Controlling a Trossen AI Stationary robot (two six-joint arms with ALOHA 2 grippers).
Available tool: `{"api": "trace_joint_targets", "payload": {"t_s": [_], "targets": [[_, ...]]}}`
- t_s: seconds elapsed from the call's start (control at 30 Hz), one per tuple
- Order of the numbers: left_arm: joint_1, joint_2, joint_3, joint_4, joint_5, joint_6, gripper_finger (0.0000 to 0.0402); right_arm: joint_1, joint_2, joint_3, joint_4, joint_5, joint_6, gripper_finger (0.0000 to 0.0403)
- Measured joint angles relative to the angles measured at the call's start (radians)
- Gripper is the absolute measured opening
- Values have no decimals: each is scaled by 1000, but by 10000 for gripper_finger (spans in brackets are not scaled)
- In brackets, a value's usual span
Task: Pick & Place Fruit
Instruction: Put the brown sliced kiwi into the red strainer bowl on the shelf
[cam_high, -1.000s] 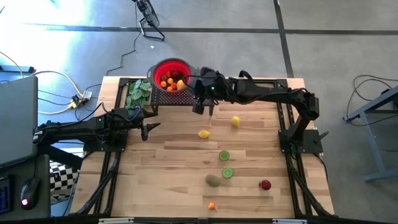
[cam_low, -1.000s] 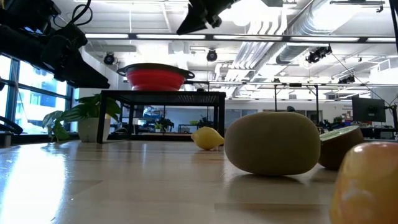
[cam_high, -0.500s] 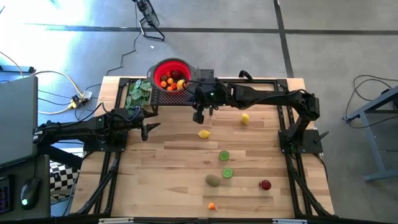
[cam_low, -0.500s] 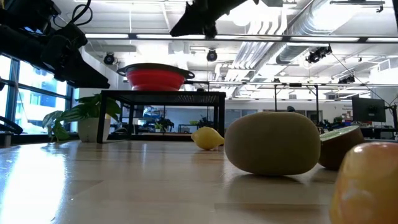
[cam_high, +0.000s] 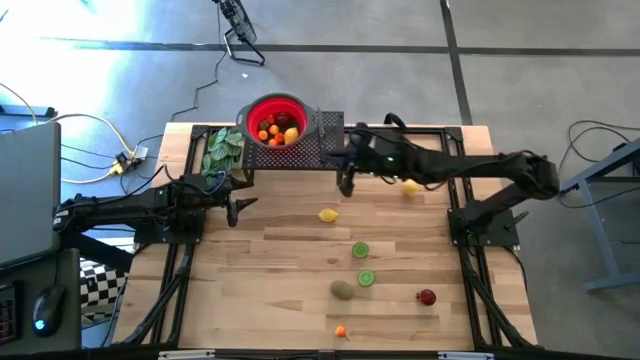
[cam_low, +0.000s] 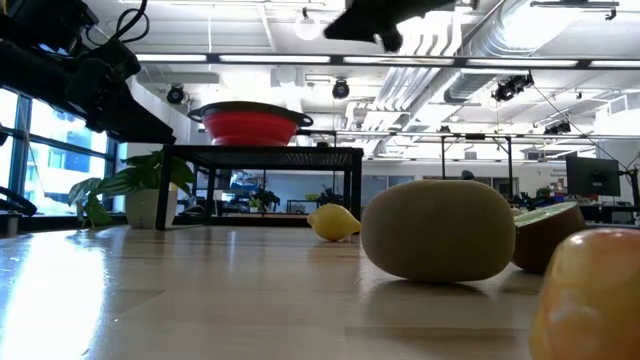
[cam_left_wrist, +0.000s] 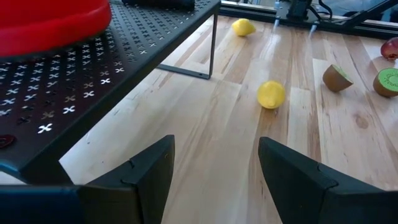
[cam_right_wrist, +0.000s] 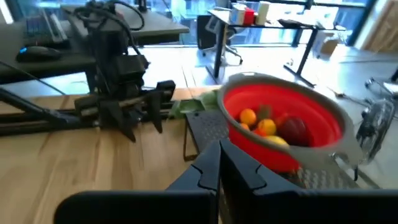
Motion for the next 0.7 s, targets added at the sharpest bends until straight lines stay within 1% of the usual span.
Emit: {"api": "trace_joint_targets", "payload": {"t_s": [0.17, 0.33, 0.5, 0.6, 0.7], "targets": [[0, 0, 0, -2, 0, 0, 228, 10, -132, -131, 27, 9, 51, 2], [0, 0, 0, -2, -1, 0, 228, 39, -270, -231, 35, 19, 62, 2], [0, 0, 0, -1, -4, 0, 228, 101, -404, -314, 35, 97, 71, 2], [0, 0, 0, -1, -4, 0, 228, 145, -465, -355, 6, 130, 138, 2], [0, 0, 0, -2, -4, 0, 228, 190, -513, -371, -98, 136, 250, 2]]}}
